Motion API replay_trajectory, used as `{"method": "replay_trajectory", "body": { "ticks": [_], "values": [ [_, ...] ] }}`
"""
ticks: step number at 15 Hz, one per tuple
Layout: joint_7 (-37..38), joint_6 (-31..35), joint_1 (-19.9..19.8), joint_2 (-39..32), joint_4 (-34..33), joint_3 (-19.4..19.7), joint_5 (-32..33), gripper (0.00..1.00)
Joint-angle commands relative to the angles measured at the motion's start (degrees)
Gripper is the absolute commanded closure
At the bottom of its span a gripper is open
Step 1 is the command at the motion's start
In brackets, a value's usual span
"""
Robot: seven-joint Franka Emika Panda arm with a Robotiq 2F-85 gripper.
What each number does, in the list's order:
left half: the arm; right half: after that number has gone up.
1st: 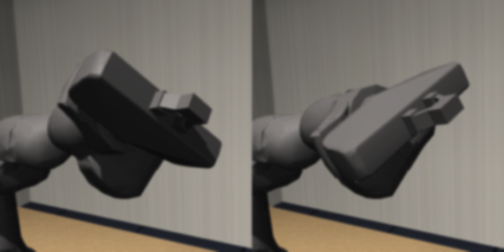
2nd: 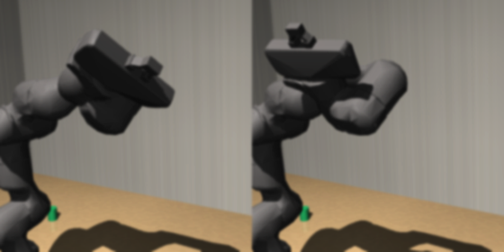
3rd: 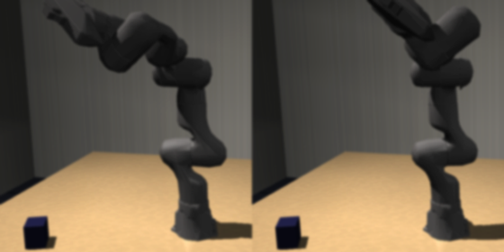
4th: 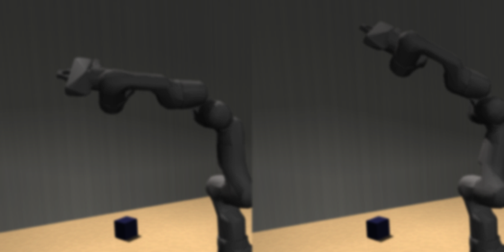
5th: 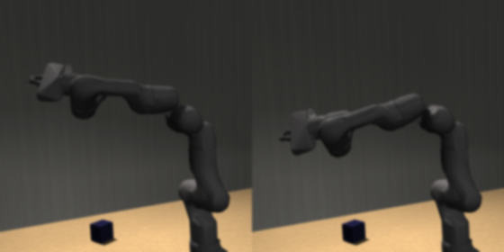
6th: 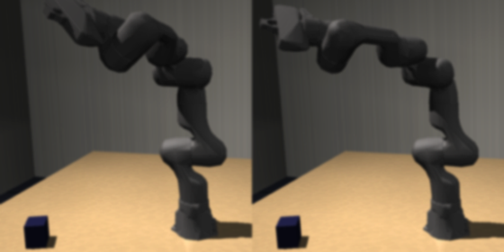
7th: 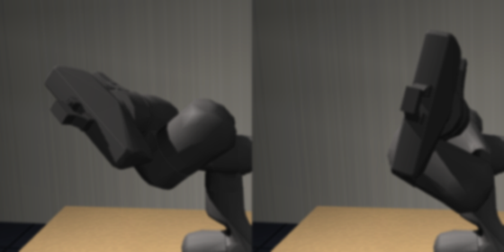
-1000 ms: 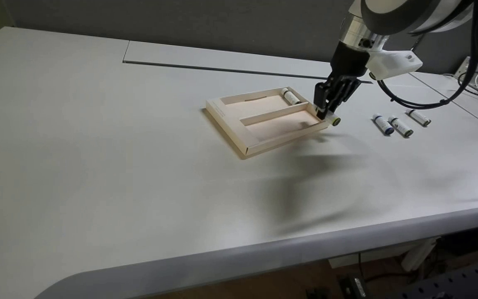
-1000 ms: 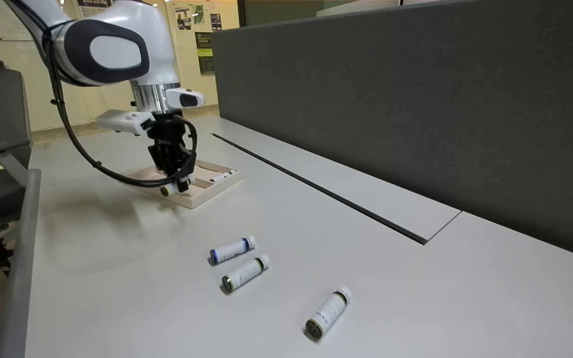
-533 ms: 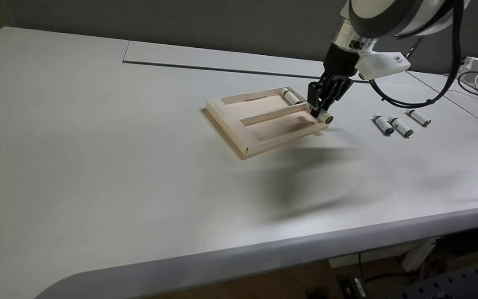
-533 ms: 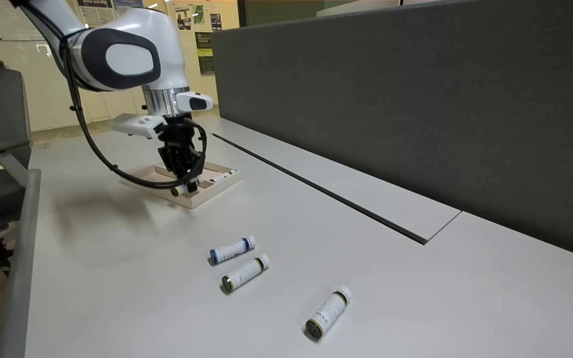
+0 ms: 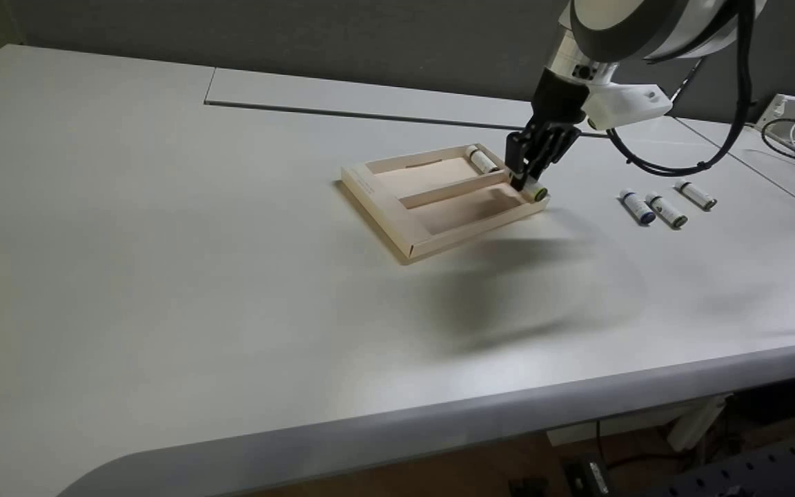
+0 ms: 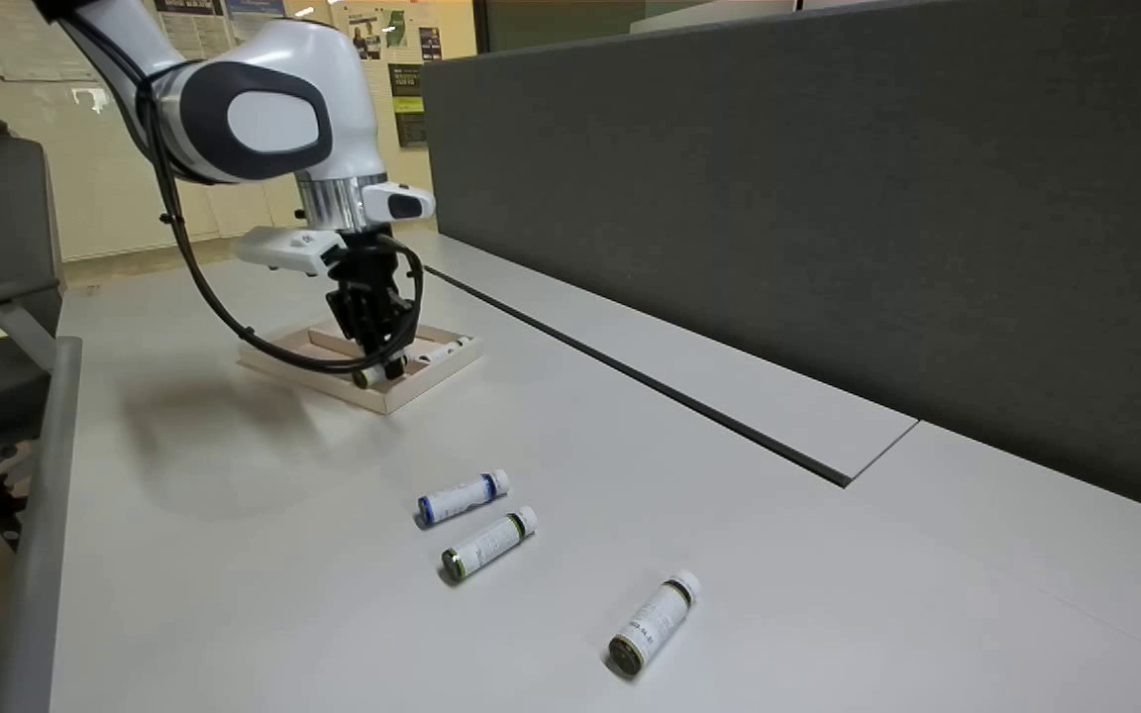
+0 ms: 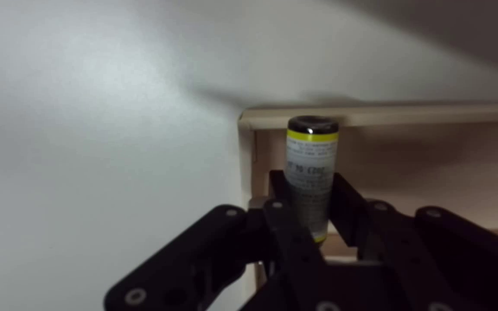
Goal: Pick up the objects and put them in the box
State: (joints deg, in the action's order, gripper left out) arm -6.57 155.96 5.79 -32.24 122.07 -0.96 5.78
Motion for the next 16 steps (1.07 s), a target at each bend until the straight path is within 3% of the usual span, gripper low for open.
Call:
{"method": "replay_trajectory", "body": {
  "ticks": [1, 14, 16],
  "values": [
    [2.13, -0.24, 0.13, -1.15, -1.86, -0.17, 0.15, 0.93],
    [2.19, 0.5, -0.07, -3.92, -3.57, -0.08, -0.12, 0.93],
    [2.21, 0.4, -0.2, -4.12, -3.8, -0.12, -0.24, 0.45]
  ]
}}
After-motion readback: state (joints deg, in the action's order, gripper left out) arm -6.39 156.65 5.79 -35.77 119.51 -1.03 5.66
